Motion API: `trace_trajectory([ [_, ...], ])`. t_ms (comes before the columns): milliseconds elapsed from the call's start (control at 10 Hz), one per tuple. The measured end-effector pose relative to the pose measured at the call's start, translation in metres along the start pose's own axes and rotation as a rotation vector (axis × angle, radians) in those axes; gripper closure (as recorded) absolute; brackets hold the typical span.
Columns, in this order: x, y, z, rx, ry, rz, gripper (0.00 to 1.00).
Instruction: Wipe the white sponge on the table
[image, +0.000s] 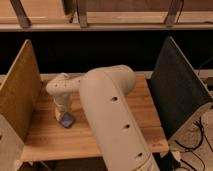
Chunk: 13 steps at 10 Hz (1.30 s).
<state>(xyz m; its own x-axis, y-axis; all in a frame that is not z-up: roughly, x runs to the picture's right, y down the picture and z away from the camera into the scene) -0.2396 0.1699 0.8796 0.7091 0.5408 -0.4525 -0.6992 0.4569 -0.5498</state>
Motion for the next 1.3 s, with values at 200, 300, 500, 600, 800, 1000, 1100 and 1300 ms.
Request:
trace_trajectory([
  [200,0.027,-0.016,0.004,0.012,0.056,0.022,1.00],
  [300,0.035,-0.034,0.001,0.048,0.075,0.042,1.00],
  [500,0.034,-0.076,-0.018,0.157,0.075,0.080,1.00],
  [600,0.030,-0.083,-0.024,0.182,0.073,0.085,0.99],
  [800,0.013,-0.088,-0.033,0.203,0.047,0.089,0.82],
  [1000,0.004,-0.080,-0.033,0.173,0.018,0.086,0.64],
  [1100,0.005,-0.078,-0.031,0.149,0.006,0.098,0.52],
  [1300,0.007,-0.081,-0.031,0.108,-0.024,0.135,0.33],
])
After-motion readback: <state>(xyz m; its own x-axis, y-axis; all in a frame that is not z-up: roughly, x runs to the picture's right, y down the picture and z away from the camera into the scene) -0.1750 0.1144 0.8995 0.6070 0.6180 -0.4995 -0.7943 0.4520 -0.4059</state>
